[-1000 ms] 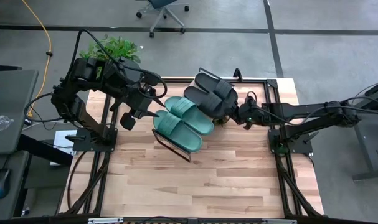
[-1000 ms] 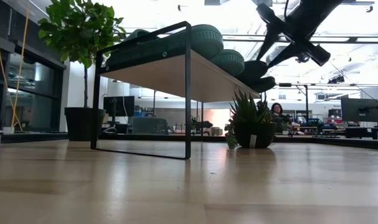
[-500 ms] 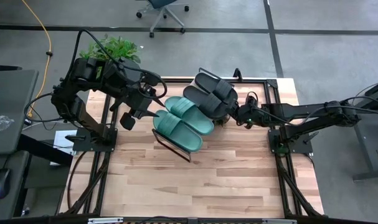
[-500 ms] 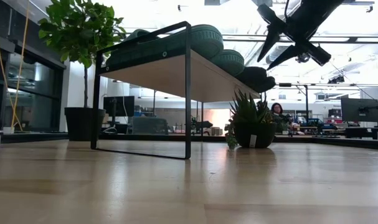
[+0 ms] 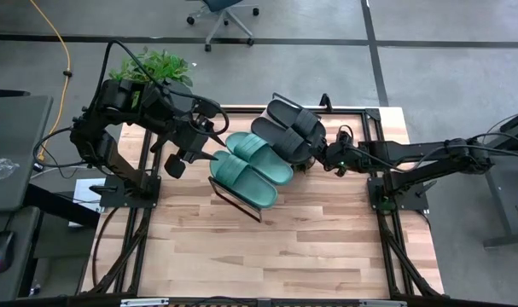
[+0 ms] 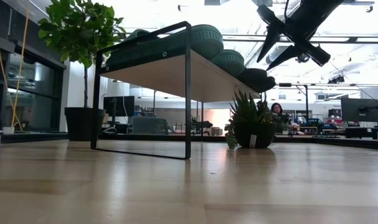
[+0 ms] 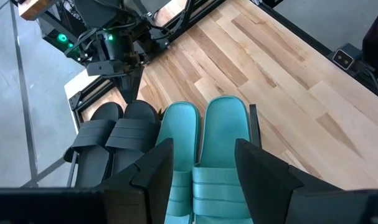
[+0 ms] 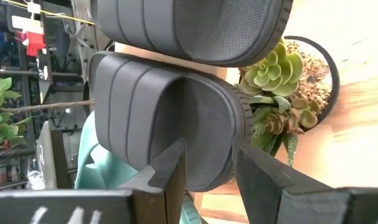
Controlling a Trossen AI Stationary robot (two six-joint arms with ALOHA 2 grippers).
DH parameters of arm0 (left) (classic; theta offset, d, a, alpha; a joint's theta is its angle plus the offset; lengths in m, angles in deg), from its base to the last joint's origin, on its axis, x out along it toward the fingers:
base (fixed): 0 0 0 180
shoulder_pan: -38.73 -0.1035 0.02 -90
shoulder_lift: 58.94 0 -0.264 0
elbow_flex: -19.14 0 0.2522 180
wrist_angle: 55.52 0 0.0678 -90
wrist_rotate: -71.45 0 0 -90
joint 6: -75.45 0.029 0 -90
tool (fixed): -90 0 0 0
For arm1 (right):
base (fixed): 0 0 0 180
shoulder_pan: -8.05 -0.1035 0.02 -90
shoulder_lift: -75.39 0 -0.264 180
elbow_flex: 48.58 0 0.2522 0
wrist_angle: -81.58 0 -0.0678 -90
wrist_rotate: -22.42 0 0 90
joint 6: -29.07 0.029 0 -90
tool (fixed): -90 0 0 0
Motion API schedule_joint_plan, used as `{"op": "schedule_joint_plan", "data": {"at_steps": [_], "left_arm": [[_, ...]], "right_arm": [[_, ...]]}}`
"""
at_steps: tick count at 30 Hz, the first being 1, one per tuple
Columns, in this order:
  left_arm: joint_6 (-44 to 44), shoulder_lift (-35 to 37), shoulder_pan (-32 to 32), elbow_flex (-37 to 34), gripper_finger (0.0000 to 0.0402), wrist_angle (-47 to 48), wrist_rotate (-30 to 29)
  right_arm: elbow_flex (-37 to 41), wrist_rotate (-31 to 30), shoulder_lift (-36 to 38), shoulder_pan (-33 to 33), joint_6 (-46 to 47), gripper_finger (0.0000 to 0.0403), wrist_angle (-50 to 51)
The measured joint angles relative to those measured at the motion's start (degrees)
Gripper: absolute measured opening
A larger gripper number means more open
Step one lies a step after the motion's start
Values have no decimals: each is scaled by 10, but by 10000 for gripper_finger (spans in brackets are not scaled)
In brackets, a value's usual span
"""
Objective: Pick and place slides into the shelf
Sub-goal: Put the black slide on the shelf
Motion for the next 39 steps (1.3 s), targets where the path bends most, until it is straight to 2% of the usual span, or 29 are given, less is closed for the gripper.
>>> {"op": "schedule_joint_plan", "data": {"at_steps": [3, 6, 11, 16, 19, 26, 35, 39], "left_arm": [[0, 0, 0, 0, 161, 0, 0], [0, 0, 0, 0, 161, 0, 0], [0, 0, 0, 0, 161, 0, 0], [-3, 0, 0, 0, 161, 5, 0], [-4, 0, 0, 0, 161, 9, 0], [-4, 0, 0, 0, 161, 9, 0], [-6, 0, 0, 0, 161, 8, 0], [-6, 0, 0, 0, 161, 8, 0]], "right_arm": [[0, -4, -7, 4, -3, 122, -4], [0, -7, -17, 13, -30, 122, -51], [0, 14, -28, 25, -53, 122, -70], [0, -37, -14, 12, -56, 122, -64], [0, -60, 10, 10, -56, 122, -28], [0, -62, 54, 19, -1, 122, 94], [0, -65, 52, 71, -31, 122, 109], [0, -48, 48, 96, -54, 122, 108]]}}
